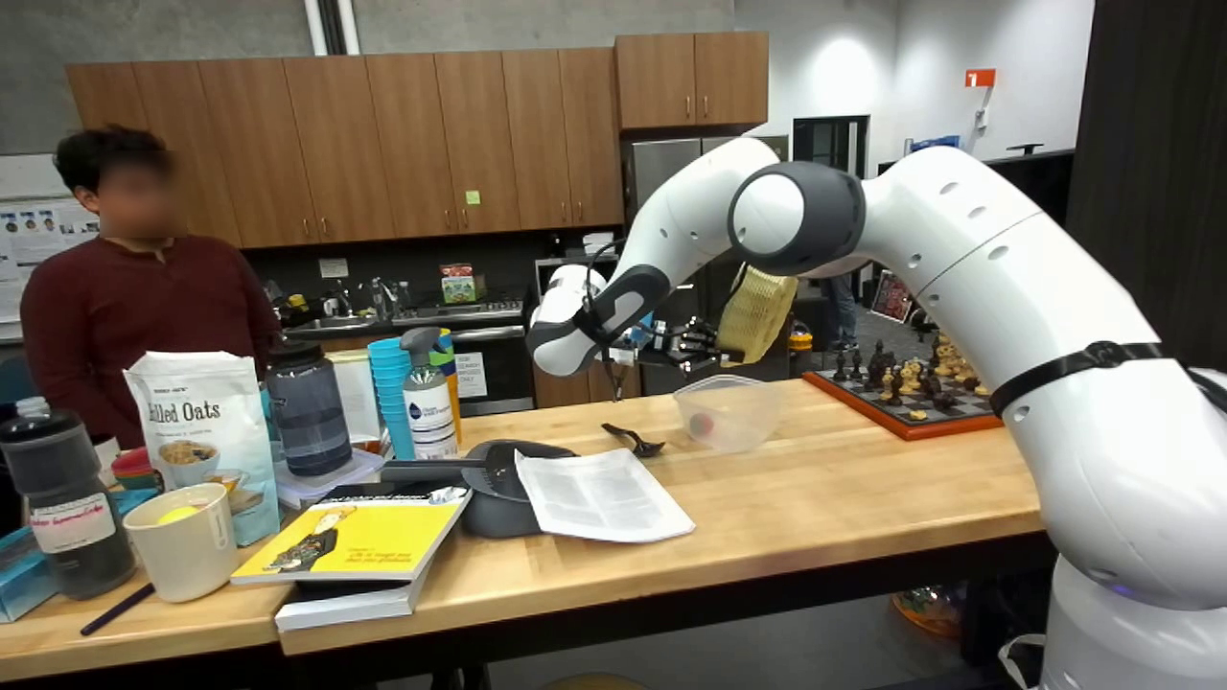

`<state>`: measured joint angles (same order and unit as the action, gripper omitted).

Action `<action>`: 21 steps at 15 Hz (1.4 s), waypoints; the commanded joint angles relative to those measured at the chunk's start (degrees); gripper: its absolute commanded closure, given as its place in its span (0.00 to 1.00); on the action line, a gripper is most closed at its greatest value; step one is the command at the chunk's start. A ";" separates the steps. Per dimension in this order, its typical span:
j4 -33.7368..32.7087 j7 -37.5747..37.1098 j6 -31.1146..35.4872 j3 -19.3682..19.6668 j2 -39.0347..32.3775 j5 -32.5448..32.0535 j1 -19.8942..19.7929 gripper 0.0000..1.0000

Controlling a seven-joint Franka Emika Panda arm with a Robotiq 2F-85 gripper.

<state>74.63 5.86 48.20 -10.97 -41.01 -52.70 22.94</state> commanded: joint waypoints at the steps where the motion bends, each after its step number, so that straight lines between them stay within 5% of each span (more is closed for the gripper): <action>1: -1.99 -0.11 -0.78 0.03 -0.42 -0.23 -0.22 0.98; 8: -1.59 2.14 -0.17 -0.63 -0.25 0.32 -0.62 0.98; 21: -1.62 19.53 -1.42 -2.05 0.32 0.20 -1.83 0.98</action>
<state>73.99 22.86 47.43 -12.00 -41.25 -52.41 22.43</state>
